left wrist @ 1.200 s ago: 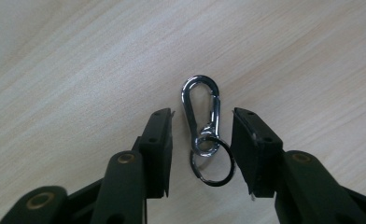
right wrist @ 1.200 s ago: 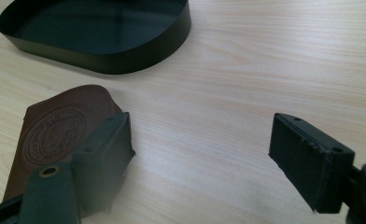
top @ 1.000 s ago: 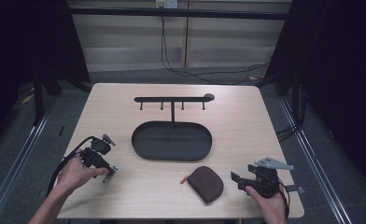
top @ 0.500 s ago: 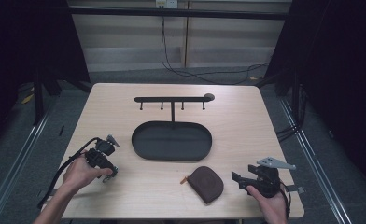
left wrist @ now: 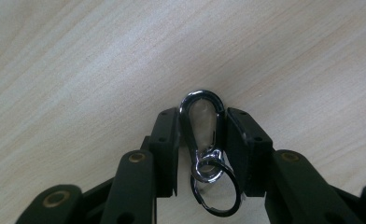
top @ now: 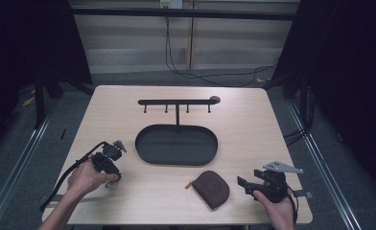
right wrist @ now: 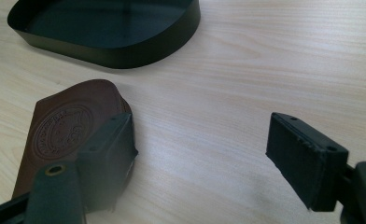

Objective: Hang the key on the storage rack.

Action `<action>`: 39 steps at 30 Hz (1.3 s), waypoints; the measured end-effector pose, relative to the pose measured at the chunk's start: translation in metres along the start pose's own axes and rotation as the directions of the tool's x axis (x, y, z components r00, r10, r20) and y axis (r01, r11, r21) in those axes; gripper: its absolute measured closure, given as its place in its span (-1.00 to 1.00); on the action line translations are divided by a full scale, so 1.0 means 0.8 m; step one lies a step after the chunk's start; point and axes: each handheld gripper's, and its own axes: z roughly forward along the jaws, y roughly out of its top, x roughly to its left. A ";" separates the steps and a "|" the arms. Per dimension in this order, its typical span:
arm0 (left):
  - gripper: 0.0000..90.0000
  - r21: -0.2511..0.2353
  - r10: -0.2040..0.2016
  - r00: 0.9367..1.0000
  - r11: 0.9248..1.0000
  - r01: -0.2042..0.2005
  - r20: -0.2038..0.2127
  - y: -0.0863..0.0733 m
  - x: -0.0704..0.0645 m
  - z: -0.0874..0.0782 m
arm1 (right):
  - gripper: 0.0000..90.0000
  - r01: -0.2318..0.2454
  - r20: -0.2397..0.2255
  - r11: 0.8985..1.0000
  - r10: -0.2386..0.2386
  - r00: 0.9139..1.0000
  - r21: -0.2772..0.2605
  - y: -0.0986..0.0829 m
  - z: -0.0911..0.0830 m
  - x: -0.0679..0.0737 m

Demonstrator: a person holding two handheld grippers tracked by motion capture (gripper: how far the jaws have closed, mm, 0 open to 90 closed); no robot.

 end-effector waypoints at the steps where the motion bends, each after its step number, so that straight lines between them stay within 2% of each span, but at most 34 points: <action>1: 0.44 0.005 0.002 1.000 1.000 -0.002 0.002 0.002 0.000 0.000 | -0.48 0.000 0.000 1.000 0.000 1.000 0.000 0.000 0.000 0.000; 12: 0.49 0.038 -0.005 1.000 0.999 0.005 0.003 0.009 -0.001 0.001 | -0.48 0.002 -0.002 1.000 -0.002 1.000 0.002 0.000 0.001 0.000; 13: 0.51 0.051 -0.025 1.000 0.998 0.025 0.005 0.010 -0.001 0.001 | -0.48 -0.001 -0.004 1.000 0.001 1.000 0.003 0.000 0.001 0.000; 14: 0.51 0.051 -0.025 1.000 0.998 0.025 0.005 0.010 -0.001 0.001 | -0.48 -0.001 -0.004 1.000 0.001 1.000 0.003 0.000 0.001 0.000; 20: 0.52 0.038 -0.007 1.000 0.999 0.007 0.006 0.010 -0.001 0.000 | -0.48 -0.002 -0.002 1.000 0.002 1.000 0.003 0.000 0.001 -0.001; 24: 0.52 0.027 -0.002 1.000 1.000 0.002 0.025 0.010 0.000 0.000 | -0.48 -0.003 -0.002 1.000 0.003 1.000 0.005 0.000 0.002 -0.001; 25: 0.52 0.022 -0.002 0.999 1.000 0.001 0.042 0.010 -0.001 0.000 | -0.48 -0.005 -0.002 1.000 0.005 1.000 0.004 0.000 0.002 -0.001; 28: 0.52 0.020 0.005 0.999 1.000 -0.006 0.044 0.010 -0.003 0.000 | -0.48 -0.006 -0.001 1.000 0.006 1.000 0.005 0.000 0.001 -0.001; 33: 0.52 0.012 -0.003 0.999 1.000 0.002 0.054 0.009 -0.003 -0.004 | -0.48 -0.011 -0.001 1.000 0.011 1.000 0.003 0.000 0.000 -0.002; 35: 0.52 -0.005 -0.010 0.997 1.000 0.011 0.079 0.007 -0.001 -0.010 | -0.48 -0.012 0.000 1.000 0.012 1.000 0.006 0.000 0.001 -0.001; 38: 0.52 -0.012 -0.015 0.998 1.000 0.016 0.069 0.005 0.000 -0.014 | -0.47 -0.011 -0.001 1.000 0.011 1.000 0.006 0.000 0.001 -0.001; 39: 0.52 -0.016 -0.008 0.999 1.000 0.009 0.049 0.005 -0.003 -0.018 | -0.47 -0.012 -0.002 1.000 0.012 1.000 0.005 0.000 0.001 -0.001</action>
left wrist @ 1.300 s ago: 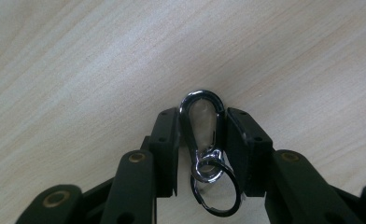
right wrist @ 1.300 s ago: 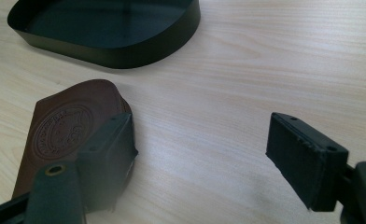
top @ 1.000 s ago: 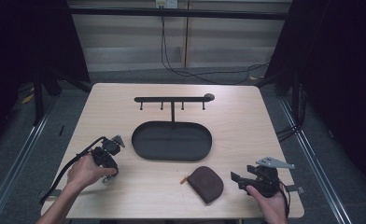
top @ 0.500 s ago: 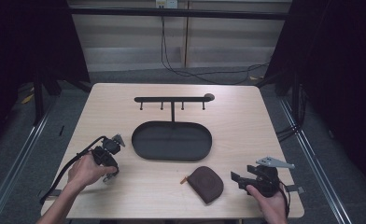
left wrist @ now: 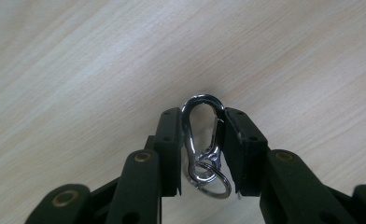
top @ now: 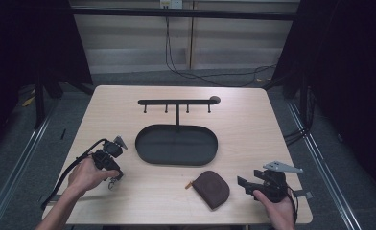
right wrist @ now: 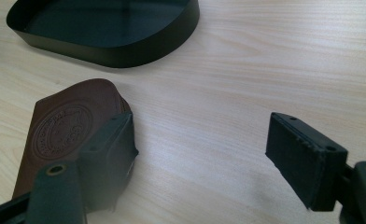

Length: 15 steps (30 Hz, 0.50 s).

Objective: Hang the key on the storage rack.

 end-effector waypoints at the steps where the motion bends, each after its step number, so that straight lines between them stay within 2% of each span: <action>1: 0.52 0.000 0.000 1.000 1.000 0.000 0.000 0.000 0.000 0.000 | -0.47 0.000 0.000 1.000 0.000 1.000 0.000 0.000 0.000 0.000; 2: 0.52 -0.013 0.008 1.000 1.000 -0.008 0.018 0.001 -0.004 -0.006 | -0.47 -0.005 0.001 1.000 0.005 1.000 0.000 0.000 0.000 0.000; 11: 0.52 -0.040 0.049 0.999 0.998 -0.048 0.020 0.008 -0.016 -0.024 | -0.47 -0.003 -0.002 1.000 0.003 1.000 -0.001 0.000 -0.001 -0.001; 13: 0.52 -0.029 0.048 0.998 0.998 -0.049 -0.038 0.009 -0.020 -0.026 | -0.48 -0.005 0.003 1.000 0.005 1.000 -0.002 0.000 -0.001 -0.001; 14: 0.51 -0.033 0.061 0.998 0.998 -0.061 -0.014 0.011 -0.019 -0.030 | -0.48 -0.009 0.007 1.000 0.009 1.000 -0.004 -0.001 -0.002 -0.002; 15: 0.51 -0.033 0.061 0.998 0.998 -0.061 -0.014 0.011 -0.019 -0.030 | -0.48 -0.009 0.007 1.000 0.009 1.000 -0.004 -0.001 -0.002 -0.002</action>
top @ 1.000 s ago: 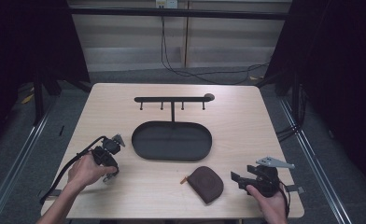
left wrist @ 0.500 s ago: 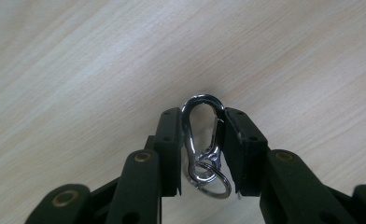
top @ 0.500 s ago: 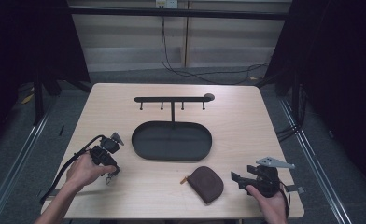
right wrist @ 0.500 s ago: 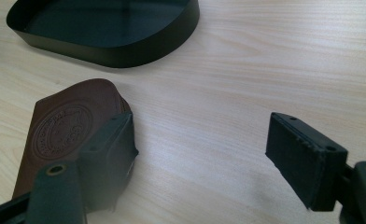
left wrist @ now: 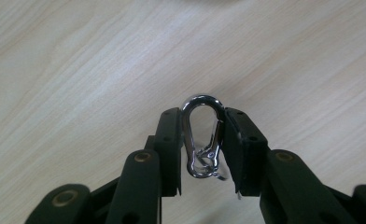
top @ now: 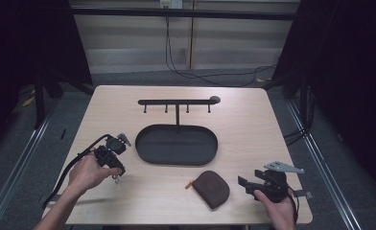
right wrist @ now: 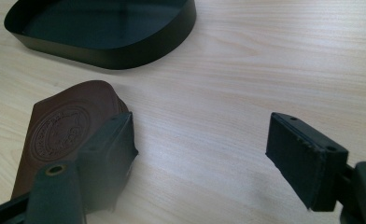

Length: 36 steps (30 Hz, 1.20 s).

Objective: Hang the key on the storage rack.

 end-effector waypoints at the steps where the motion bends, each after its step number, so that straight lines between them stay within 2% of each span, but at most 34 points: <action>1: 0.51 -0.007 -0.007 1.000 1.000 0.007 -0.003 0.001 0.000 -0.002 | -0.48 -0.002 0.001 1.000 0.002 1.000 -0.001 0.000 0.000 0.000; 3: 0.52 -0.022 -0.014 1.000 1.000 0.014 0.004 0.003 0.000 -0.008 | -0.48 -0.006 0.002 1.000 0.006 1.000 -0.003 0.000 0.000 0.000; 5: 0.52 -0.018 -0.007 1.000 1.000 0.007 0.004 0.003 0.001 -0.010 | -0.48 -0.004 0.003 1.000 0.004 1.000 -0.001 0.000 0.000 0.000; 6: 0.52 -0.015 0.001 1.000 1.000 -0.001 0.018 0.005 0.002 -0.015 | -0.48 -0.004 0.004 1.000 0.004 1.000 -0.001 0.000 0.000 0.000; 10: 0.52 -0.028 -0.001 1.000 1.000 0.002 0.023 0.007 0.002 -0.023 | -0.49 -0.006 0.005 1.000 0.006 1.000 -0.002 0.000 0.000 0.000; 13: 0.52 -0.023 0.008 1.000 1.000 -0.007 0.026 0.009 0.001 -0.029 | -0.50 -0.015 0.012 1.000 0.015 1.000 -0.001 0.000 0.000 -0.001; 16: 0.52 -0.017 -0.001 1.000 1.000 0.001 0.017 0.014 0.000 -0.033 | -0.52 -0.017 0.016 1.000 0.017 1.000 -0.008 0.000 -0.001 -0.002; 22: 0.52 0.003 0.010 0.999 1.000 -0.010 0.034 0.025 0.001 -0.044 | -0.54 -0.016 0.015 1.000 0.016 1.000 -0.006 0.000 -0.001 -0.002; 23: 0.52 -0.001 -0.003 0.999 1.000 0.003 0.034 0.029 0.002 -0.047 | -0.56 -0.017 0.018 1.000 0.017 1.000 -0.007 0.000 0.000 -0.002; 31: 0.52 -0.007 -0.003 0.999 1.000 0.004 0.053 0.039 -0.002 -0.058 | -0.64 -0.012 0.012 1.000 0.012 1.000 -0.011 0.000 -0.001 -0.001; 33: 0.52 -0.011 0.002 0.999 1.000 -0.001 0.051 0.043 -0.003 -0.066 | -0.65 -0.008 0.005 1.000 0.008 1.000 -0.010 0.000 0.000 0.000; 35: 0.52 -0.002 0.013 0.998 1.000 -0.013 0.068 0.045 -0.003 -0.070 | -0.65 -0.005 0.004 1.000 0.005 1.000 -0.010 0.000 0.000 0.000; 36: 0.52 -0.009 0.011 0.998 1.000 -0.011 0.061 0.047 -0.003 -0.073 | -0.65 -0.006 0.006 1.000 0.006 1.000 -0.009 0.000 0.000 0.000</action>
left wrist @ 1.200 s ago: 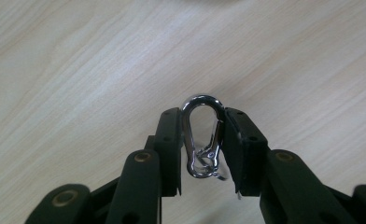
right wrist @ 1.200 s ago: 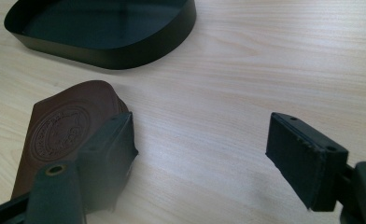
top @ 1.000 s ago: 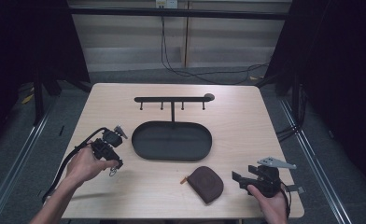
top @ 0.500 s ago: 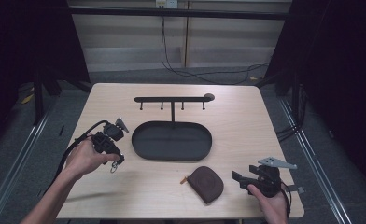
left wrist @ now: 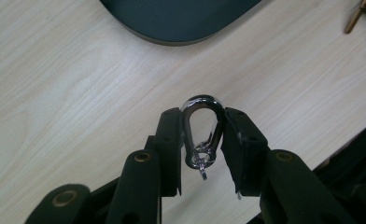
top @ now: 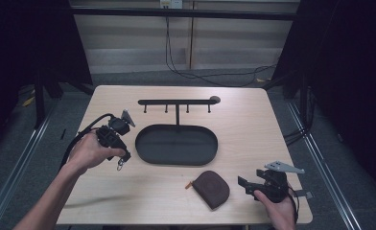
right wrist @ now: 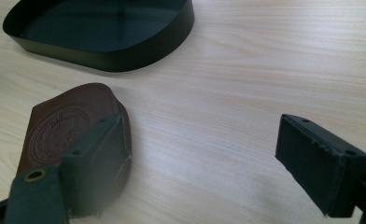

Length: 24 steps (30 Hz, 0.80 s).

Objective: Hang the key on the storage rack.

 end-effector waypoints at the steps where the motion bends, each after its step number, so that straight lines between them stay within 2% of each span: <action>1: 0.52 0.000 0.001 1.000 1.000 -0.001 0.000 0.001 0.000 -0.003 | -0.65 0.000 0.000 1.000 0.000 1.000 0.002 0.000 0.000 0.000; 4: 0.52 -0.009 -0.001 1.000 1.000 0.001 0.002 0.004 0.001 -0.007 | -0.65 0.000 0.002 1.000 0.000 1.000 0.004 0.000 0.000 0.000; 6: 0.52 -0.016 0.013 1.000 1.000 -0.013 0.006 0.008 -0.001 -0.013 | -0.65 0.003 0.002 1.000 -0.003 1.000 0.007 0.000 0.001 0.000; 9: 0.52 -0.026 0.025 1.000 0.999 -0.026 -0.014 0.012 -0.005 -0.019 | -0.65 -0.001 -0.001 1.000 0.001 1.000 0.018 0.000 0.003 -0.001; 13: 0.52 -0.018 0.033 0.999 0.999 -0.033 -0.014 0.019 -0.008 -0.025 | -0.65 0.003 -0.001 1.000 -0.003 1.000 0.018 0.000 0.003 0.000; 24: 0.52 -0.045 0.020 0.999 0.999 -0.022 -0.026 0.035 -0.009 -0.049 | -0.65 0.001 -0.003 1.000 -0.001 1.000 0.019 0.000 0.003 -0.001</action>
